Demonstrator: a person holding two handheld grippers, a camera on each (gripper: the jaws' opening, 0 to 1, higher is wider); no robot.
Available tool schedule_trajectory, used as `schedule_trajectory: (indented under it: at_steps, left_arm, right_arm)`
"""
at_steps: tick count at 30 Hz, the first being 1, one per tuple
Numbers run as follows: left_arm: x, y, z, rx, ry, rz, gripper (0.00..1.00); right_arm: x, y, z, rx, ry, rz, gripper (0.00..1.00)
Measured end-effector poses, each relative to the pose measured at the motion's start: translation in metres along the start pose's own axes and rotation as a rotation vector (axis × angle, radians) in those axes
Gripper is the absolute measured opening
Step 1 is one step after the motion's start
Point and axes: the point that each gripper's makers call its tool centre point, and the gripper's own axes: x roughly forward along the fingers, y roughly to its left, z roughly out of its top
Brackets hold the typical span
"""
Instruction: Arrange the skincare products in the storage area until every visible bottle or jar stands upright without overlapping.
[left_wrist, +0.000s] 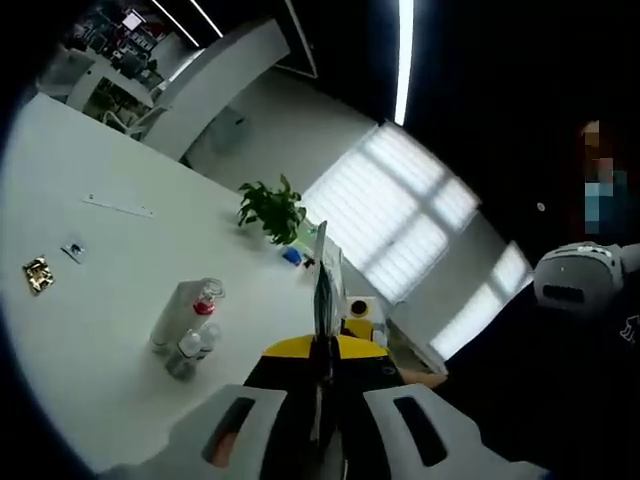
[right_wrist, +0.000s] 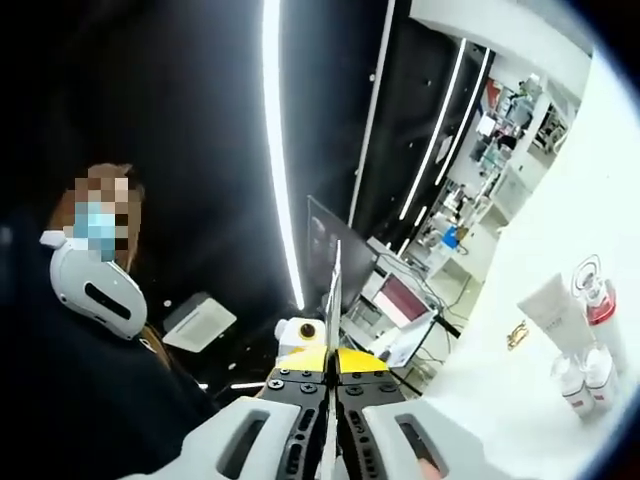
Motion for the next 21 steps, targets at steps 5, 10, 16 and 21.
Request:
schedule_trajectory:
  at_steps: [5,10,16,21]
  left_arm:
    - [-0.003,0.007,-0.005,-0.023,-0.038,0.012,0.04]
    - [-0.003,0.014,-0.014,-0.065,-0.070,0.015,0.07]
    - [-0.002,0.023,-0.029,-0.085,-0.071,0.036,0.10]
    - [-0.001,0.025,-0.034,-0.104,-0.094,0.043,0.08]
  right_arm:
    - [0.001,-0.004,-0.002,0.020,-0.012,-0.015,0.00]
    - [0.001,-0.008,-0.005,0.053,-0.031,-0.037,0.00]
    - [-0.002,-0.013,-0.002,0.098,-0.075,-0.056,0.00]
    - [-0.001,-0.016,-0.004,0.107,-0.073,-0.075,0.00]
